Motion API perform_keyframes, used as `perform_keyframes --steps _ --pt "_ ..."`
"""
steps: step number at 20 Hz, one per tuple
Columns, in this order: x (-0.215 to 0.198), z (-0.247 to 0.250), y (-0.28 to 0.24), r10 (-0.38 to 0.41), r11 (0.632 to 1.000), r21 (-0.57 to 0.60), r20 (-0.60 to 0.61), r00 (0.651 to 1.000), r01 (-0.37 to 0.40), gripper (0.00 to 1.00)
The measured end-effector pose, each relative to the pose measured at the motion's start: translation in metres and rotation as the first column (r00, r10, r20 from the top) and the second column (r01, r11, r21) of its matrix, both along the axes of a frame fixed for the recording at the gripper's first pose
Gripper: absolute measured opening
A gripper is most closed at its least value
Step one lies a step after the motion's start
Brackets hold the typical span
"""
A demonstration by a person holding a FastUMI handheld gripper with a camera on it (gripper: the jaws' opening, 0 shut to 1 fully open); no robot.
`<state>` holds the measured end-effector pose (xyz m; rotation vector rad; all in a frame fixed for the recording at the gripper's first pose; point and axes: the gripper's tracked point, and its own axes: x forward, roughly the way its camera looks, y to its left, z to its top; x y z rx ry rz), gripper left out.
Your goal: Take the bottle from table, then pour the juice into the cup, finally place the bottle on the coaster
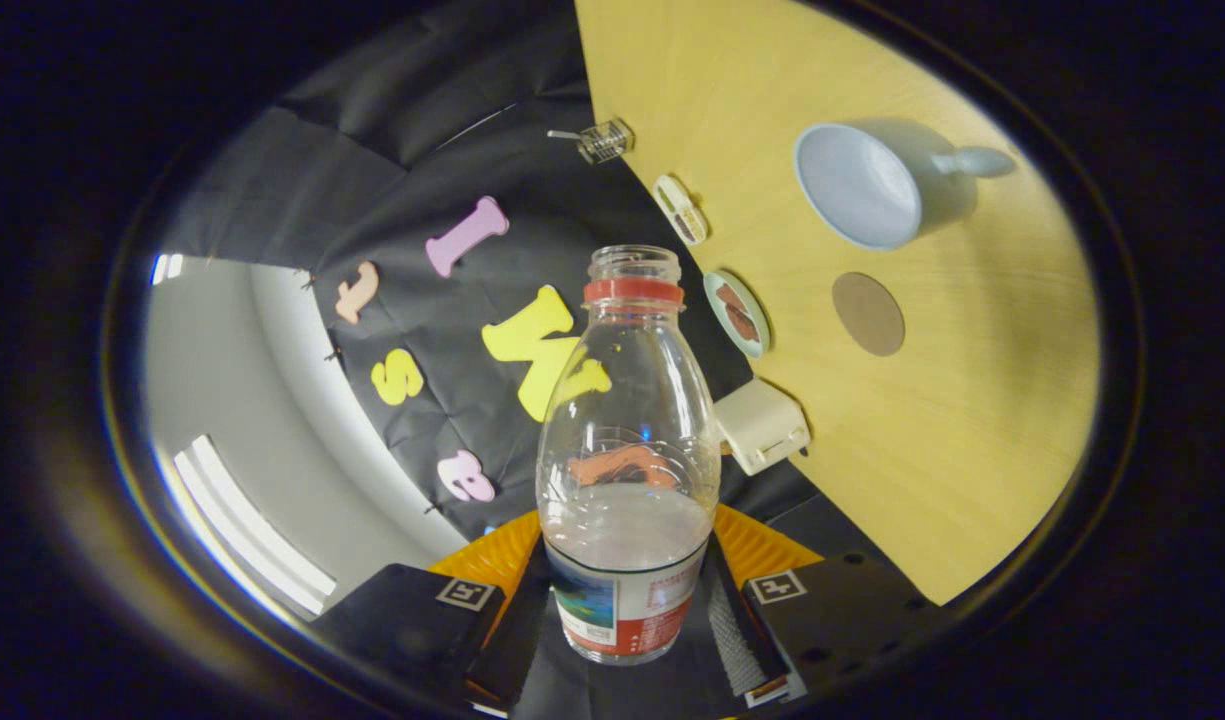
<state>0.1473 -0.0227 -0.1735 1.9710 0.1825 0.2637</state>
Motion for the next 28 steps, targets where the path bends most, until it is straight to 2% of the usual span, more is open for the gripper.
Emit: perform_keyframes --steps 3,6,7,9,13,15,19,22,25,28 --pt "-0.005 0.001 0.003 -0.003 0.980 -0.197 0.020 1.000 0.007 0.77" --pt "-0.006 0.004 -0.002 -0.020 0.931 -0.364 0.036 0.999 0.032 0.77" --pt "-0.003 0.001 -0.004 -0.031 0.890 -0.454 0.023 0.999 0.038 0.77" --pt "0.003 0.004 -0.008 -0.054 0.784 -0.617 0.030 0.998 0.061 0.77" --pt "-0.004 0.046 -0.017 -0.077 0.581 -0.801 0.120 0.990 0.142 0.77" --pt "-0.003 0.064 -0.025 -0.095 0.464 -0.867 0.158 0.983 0.184 0.77" --pt "-0.002 0.115 -0.032 -0.091 0.258 -0.922 0.276 0.957 0.290 0.77" --pt "0.008 0.135 -0.038 -0.088 0.098 -0.943 0.309 0.947 0.317 0.77" --pt "0.018 0.147 -0.037 -0.085 0.007 -0.943 0.330 0.940 0.332 0.78" --pt "0.039 0.143 -0.040 -0.107 -0.057 -0.944 0.329 0.938 0.325 0.78"
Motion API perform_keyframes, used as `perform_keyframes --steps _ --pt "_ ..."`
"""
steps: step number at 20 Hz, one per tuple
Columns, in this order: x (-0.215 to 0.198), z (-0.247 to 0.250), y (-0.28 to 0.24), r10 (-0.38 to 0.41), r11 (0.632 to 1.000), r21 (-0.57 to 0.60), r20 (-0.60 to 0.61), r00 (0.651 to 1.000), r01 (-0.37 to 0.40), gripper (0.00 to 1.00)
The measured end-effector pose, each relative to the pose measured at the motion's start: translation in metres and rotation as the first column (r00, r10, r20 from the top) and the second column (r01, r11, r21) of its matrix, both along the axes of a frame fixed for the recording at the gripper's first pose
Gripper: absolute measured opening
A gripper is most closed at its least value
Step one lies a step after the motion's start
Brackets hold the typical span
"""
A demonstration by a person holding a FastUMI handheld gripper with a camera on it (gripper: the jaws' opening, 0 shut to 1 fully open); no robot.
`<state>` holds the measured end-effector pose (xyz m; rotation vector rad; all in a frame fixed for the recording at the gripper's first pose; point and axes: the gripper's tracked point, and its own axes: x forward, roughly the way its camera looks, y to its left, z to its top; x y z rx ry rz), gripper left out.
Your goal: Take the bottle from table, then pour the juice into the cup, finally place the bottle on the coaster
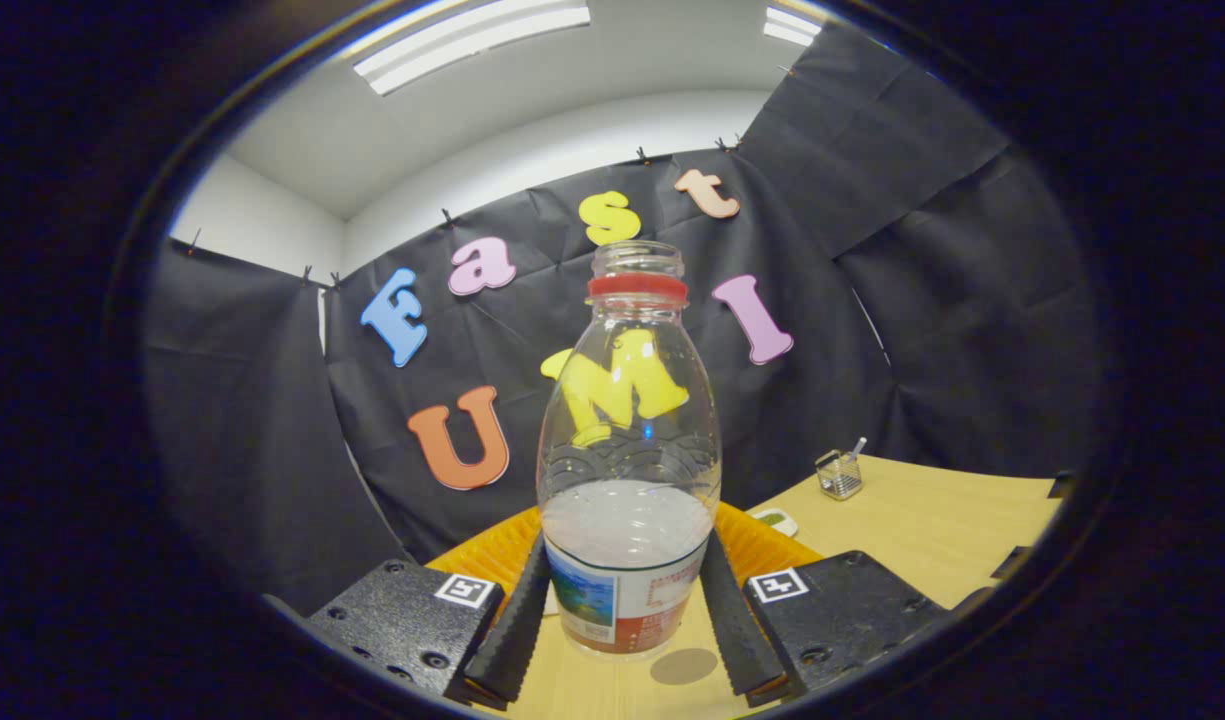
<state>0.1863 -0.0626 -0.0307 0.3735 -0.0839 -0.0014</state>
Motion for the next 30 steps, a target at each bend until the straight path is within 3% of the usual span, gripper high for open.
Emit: perform_keyframes --steps 10,16,30 --pt "0.072 -0.093 0.028 -0.027 0.971 -0.238 -0.082 0.996 0.007 0.78" --pt "0.096 -0.140 0.040 -0.015 0.963 -0.269 -0.087 0.996 -0.009 0.78" --pt "0.111 -0.271 0.065 -0.023 0.921 -0.379 -0.290 0.957 -0.093 0.79"
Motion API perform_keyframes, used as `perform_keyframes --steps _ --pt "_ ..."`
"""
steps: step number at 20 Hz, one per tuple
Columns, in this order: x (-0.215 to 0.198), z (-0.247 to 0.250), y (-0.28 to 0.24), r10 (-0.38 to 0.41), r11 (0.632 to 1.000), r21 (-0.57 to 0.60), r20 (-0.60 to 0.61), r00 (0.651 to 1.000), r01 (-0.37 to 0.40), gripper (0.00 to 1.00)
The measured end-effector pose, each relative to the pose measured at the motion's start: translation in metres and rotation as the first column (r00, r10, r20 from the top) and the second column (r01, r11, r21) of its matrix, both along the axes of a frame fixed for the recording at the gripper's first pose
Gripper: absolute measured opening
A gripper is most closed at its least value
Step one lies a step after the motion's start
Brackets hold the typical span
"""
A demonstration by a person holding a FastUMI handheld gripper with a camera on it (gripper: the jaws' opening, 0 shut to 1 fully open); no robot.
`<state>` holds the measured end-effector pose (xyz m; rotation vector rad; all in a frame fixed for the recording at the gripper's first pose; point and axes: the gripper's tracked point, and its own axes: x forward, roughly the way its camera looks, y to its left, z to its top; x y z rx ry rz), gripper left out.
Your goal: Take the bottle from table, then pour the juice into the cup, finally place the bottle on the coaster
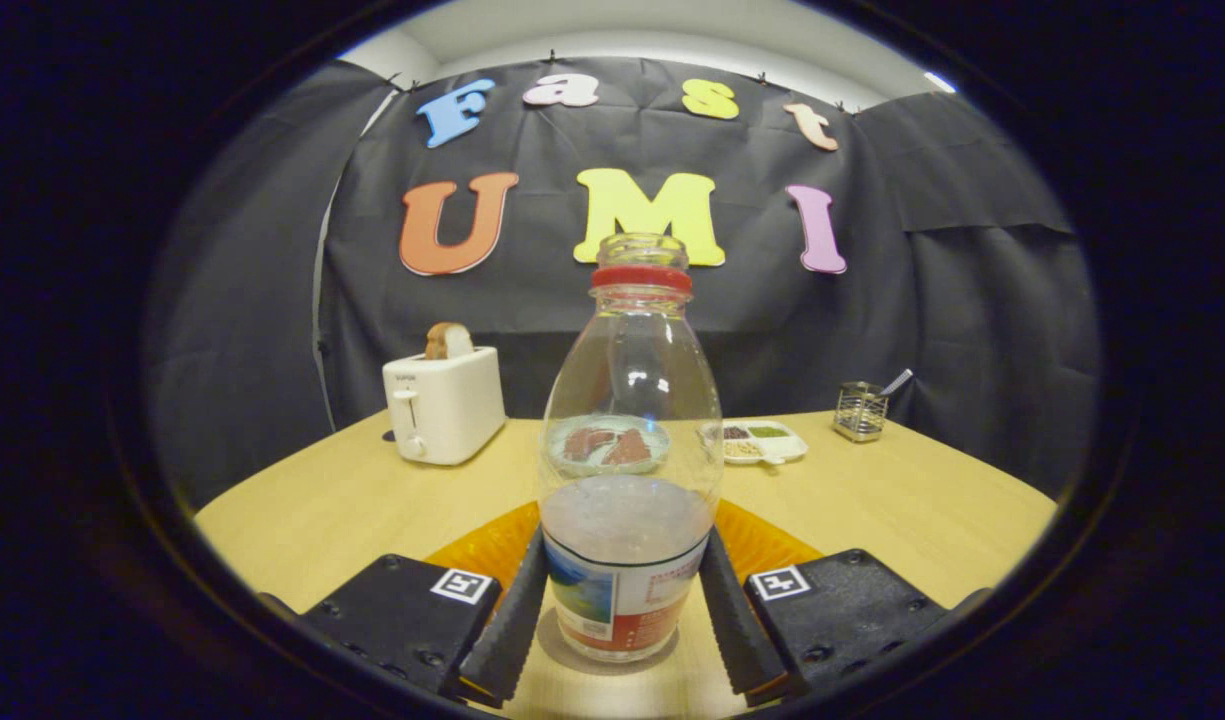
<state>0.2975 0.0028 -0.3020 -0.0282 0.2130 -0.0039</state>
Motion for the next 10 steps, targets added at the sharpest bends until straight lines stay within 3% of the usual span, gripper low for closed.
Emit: perform_keyframes --steps 10 --pt "-0.007 -0.026 0.002 -0.014 1.000 -0.009 -0.022 1.000 0.014 0.83"
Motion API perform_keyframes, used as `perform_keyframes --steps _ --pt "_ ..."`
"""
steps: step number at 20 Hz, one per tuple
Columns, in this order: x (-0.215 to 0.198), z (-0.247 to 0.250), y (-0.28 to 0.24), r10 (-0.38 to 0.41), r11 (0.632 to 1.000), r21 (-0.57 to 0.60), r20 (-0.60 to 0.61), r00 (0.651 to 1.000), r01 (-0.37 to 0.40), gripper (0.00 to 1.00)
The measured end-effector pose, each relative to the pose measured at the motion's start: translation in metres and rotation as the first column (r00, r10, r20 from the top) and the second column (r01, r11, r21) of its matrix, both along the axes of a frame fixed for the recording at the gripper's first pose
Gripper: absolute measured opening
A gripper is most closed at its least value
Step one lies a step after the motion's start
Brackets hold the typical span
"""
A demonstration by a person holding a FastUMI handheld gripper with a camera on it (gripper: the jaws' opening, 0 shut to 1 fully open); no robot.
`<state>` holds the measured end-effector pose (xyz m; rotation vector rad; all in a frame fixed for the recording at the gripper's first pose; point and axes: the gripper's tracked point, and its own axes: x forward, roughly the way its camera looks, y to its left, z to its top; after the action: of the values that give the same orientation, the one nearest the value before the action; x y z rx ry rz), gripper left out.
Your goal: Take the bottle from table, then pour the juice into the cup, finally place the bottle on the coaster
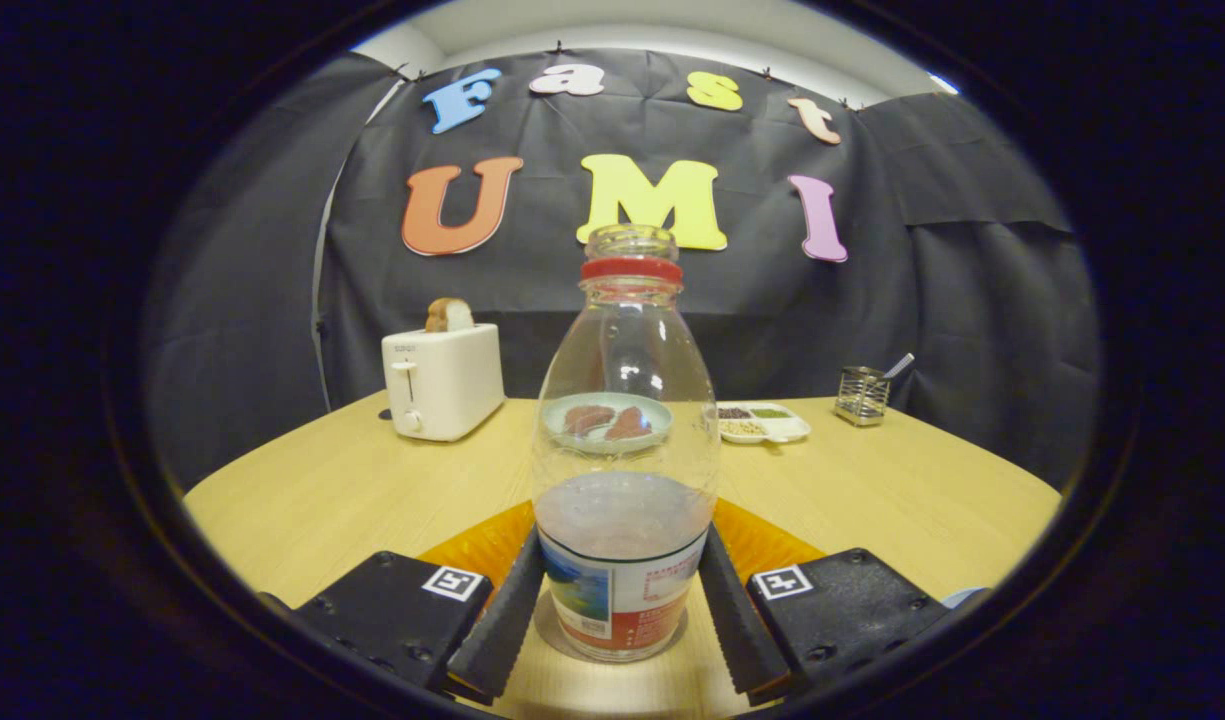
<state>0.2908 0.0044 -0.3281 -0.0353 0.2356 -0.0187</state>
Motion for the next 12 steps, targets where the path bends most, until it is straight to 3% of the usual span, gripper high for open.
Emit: perform_keyframes --steps 3,12 --pt "-0.008 0.006 -0.004 -0.009 1.000 0.001 0.004 1.000 0.009 1.00" --pt "-0.033 0.067 -0.009 0.003 0.999 0.042 0.075 0.997 -0.007 1.00"
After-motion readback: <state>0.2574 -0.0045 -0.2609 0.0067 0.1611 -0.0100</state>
